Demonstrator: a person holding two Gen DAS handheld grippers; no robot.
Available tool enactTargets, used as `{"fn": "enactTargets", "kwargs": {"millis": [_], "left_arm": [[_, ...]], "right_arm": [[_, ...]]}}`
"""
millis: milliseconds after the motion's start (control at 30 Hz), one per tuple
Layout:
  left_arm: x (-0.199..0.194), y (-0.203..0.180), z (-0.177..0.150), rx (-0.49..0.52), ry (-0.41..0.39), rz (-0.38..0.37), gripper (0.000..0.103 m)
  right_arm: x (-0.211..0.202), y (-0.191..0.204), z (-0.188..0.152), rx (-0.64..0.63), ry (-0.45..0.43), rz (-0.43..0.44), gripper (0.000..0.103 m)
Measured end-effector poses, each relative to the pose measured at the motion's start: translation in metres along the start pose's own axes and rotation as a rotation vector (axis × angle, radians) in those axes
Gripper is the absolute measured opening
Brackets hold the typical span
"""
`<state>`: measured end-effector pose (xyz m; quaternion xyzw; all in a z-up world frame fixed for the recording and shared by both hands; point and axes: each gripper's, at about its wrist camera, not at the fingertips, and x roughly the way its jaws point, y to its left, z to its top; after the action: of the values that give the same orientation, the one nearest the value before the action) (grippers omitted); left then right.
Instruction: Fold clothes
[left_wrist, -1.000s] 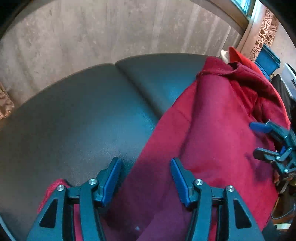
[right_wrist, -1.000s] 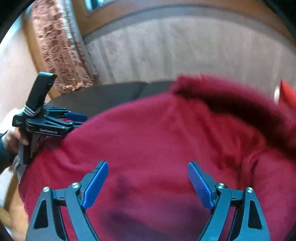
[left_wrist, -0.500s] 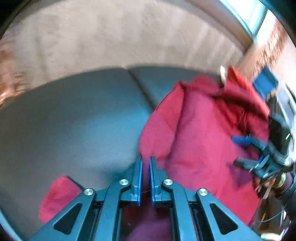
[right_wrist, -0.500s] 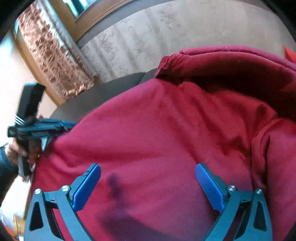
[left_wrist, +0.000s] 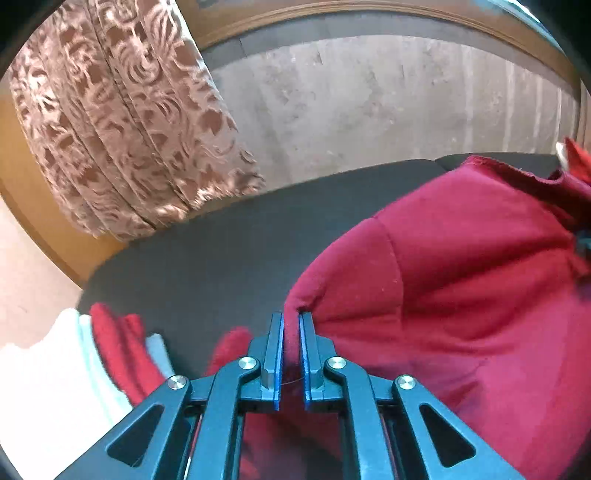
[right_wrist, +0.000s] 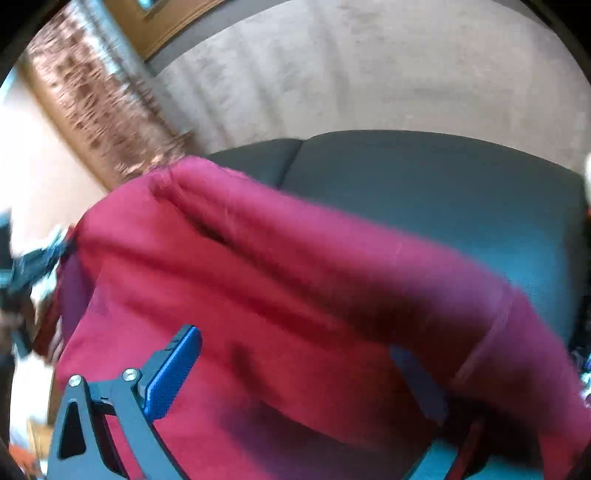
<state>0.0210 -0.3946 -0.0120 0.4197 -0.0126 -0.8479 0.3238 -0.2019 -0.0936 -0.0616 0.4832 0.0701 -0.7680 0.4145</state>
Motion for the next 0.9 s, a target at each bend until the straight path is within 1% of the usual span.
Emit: {"fn": "enactTargets", "kwargs": {"millis": [67,133,233,333,367,400,433,467,500,533,567,633,667,767,833,900], "left_arm": [[0.001,0.000,0.004,0.005,-0.012,0.017,0.007],[0.011,-0.001,0.014,0.001,-0.007,0.036,0.007],[0.037,0.002,0.035,-0.049,0.014,0.055,0.007],[0.075,0.003,0.044,-0.081,0.055,0.094,0.008],[0.089,0.001,0.045,-0.084,0.069,0.111,0.008],[0.105,-0.001,0.047,-0.077,0.091,0.140,0.010],[0.119,0.000,0.048,-0.084,0.112,0.145,0.012],[0.130,0.002,0.050,-0.100,0.131,0.137,0.012],[0.142,0.004,0.051,-0.117,0.150,0.129,0.015],[0.144,0.007,0.054,-0.131,0.149,0.126,0.016],[0.143,0.010,0.057,-0.145,0.139,0.123,0.016],[0.141,0.017,0.062,-0.173,0.118,0.119,0.016],[0.131,0.024,0.064,-0.201,0.094,0.108,0.016],[0.090,0.055,0.068,-0.316,0.007,0.055,0.016],[0.062,0.079,0.061,-0.420,-0.007,-0.039,0.016],[0.037,0.096,0.044,-0.516,0.034,-0.163,0.016]], "right_arm": [[0.007,-0.003,-0.001,0.017,-0.015,-0.021,0.101],[0.012,-0.001,0.005,0.017,-0.038,-0.021,0.101],[0.022,0.000,0.023,-0.003,-0.056,-0.029,0.101],[0.050,-0.007,0.047,-0.019,-0.036,-0.064,0.102],[0.062,-0.012,0.057,-0.002,-0.038,-0.044,0.103],[0.064,-0.016,0.063,0.009,-0.078,-0.016,0.103],[0.067,-0.019,0.069,0.035,-0.106,0.033,0.103],[0.070,-0.026,0.076,0.075,-0.130,0.094,0.103],[0.072,-0.035,0.080,0.114,-0.161,0.154,0.103],[0.074,-0.043,0.084,0.140,-0.182,0.205,0.103],[0.076,-0.052,0.087,0.167,-0.206,0.256,0.103],[0.077,-0.060,0.089,0.189,-0.232,0.305,0.103],[0.077,-0.063,0.089,0.194,-0.242,0.322,0.103],[0.078,-0.056,0.091,0.159,-0.229,0.293,0.103],[0.078,-0.053,0.093,0.149,-0.226,0.285,0.103],[0.078,-0.052,0.092,0.139,-0.224,0.270,0.103]]}}
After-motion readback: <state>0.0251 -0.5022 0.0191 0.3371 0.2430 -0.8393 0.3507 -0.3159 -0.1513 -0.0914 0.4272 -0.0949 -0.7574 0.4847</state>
